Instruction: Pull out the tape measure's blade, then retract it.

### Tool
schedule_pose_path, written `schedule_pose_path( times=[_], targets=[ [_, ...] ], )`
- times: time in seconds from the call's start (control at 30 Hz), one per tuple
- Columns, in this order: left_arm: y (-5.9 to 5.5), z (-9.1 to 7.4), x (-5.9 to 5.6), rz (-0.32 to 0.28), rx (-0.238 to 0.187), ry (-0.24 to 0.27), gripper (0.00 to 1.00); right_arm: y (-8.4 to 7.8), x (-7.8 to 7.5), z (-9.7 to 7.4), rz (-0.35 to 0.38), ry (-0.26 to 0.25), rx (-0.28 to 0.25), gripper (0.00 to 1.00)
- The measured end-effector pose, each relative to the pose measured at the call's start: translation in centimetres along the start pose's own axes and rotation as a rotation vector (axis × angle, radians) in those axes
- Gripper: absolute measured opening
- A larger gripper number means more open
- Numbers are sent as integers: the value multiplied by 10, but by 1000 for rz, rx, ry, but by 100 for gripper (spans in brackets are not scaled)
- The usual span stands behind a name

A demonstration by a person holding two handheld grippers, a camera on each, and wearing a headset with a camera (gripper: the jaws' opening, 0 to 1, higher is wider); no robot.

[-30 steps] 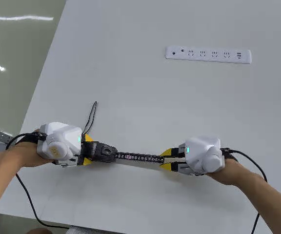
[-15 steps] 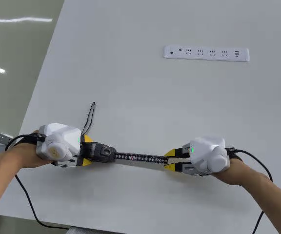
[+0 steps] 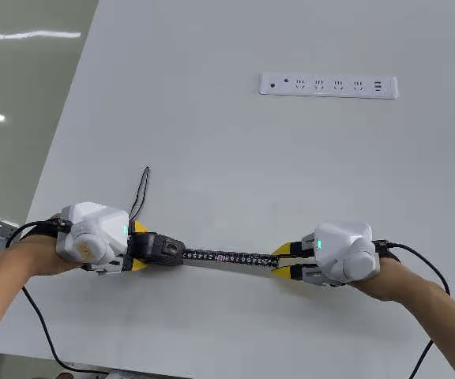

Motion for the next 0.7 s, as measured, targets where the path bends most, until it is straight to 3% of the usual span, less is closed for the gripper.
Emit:
schedule_pose_path(
  times=[0.7],
  targets=[
    [6, -7, -1, -1, 5, -12, 28, -10, -2, -14, 16, 2, 1, 9]
  ],
)
Point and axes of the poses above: the centre of the closed fingertips' face, and the gripper's own axes: z roughly forward along the fingers, x roughly to its left, y roughly out of its top, the point moved 2 cm from there along -z, roughly backward along the fingers, and after that the axes turned 12 degrees about z, right-handed, at the moved point
